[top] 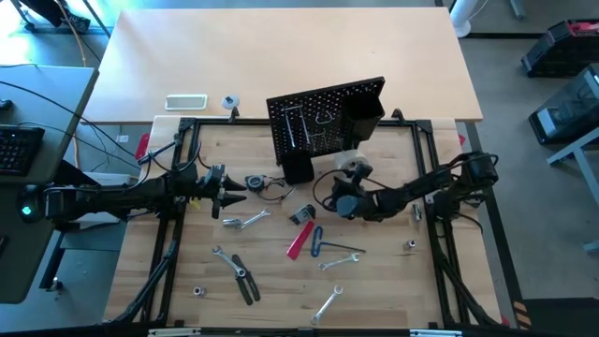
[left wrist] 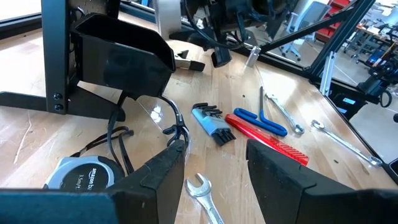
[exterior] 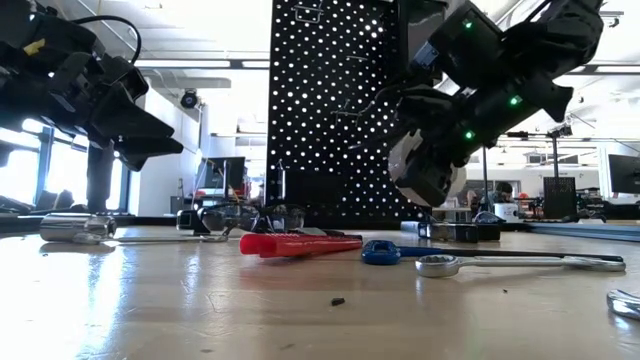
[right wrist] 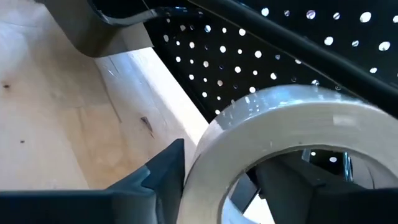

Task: Hang tools onto peg board
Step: Hang the white tape on the pegboard

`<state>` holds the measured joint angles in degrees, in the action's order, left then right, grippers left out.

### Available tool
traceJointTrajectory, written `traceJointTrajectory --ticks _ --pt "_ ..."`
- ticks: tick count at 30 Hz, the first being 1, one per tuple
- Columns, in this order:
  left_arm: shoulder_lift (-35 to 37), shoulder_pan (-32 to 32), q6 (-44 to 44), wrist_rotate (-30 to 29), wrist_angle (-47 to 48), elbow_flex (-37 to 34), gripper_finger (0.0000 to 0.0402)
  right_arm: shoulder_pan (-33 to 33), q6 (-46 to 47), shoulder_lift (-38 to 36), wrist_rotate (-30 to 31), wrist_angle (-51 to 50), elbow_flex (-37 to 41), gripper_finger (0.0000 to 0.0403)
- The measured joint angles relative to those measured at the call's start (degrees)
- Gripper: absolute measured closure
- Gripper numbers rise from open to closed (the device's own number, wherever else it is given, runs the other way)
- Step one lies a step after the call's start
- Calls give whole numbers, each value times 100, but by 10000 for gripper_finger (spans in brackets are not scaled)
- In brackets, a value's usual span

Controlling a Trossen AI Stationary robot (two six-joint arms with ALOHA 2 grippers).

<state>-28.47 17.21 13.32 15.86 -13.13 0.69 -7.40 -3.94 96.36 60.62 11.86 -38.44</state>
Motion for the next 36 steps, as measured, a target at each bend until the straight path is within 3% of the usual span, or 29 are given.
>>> traceJointTrajectory --ticks 7,18,27,36 --pt "-1 0 0 -1 -1 0 239 -64 29 0 44 0 0 187" --pt "-1 -2 0 -1 1 0 239 -293 87 0 41 -92 0 186" --pt "-1 -2 -1 -1 1 0 239 -542 676 0 186 -637 0 185" --pt "-2 -2 0 0 1 0 239 -440 809 0 54 -687 -21 185"
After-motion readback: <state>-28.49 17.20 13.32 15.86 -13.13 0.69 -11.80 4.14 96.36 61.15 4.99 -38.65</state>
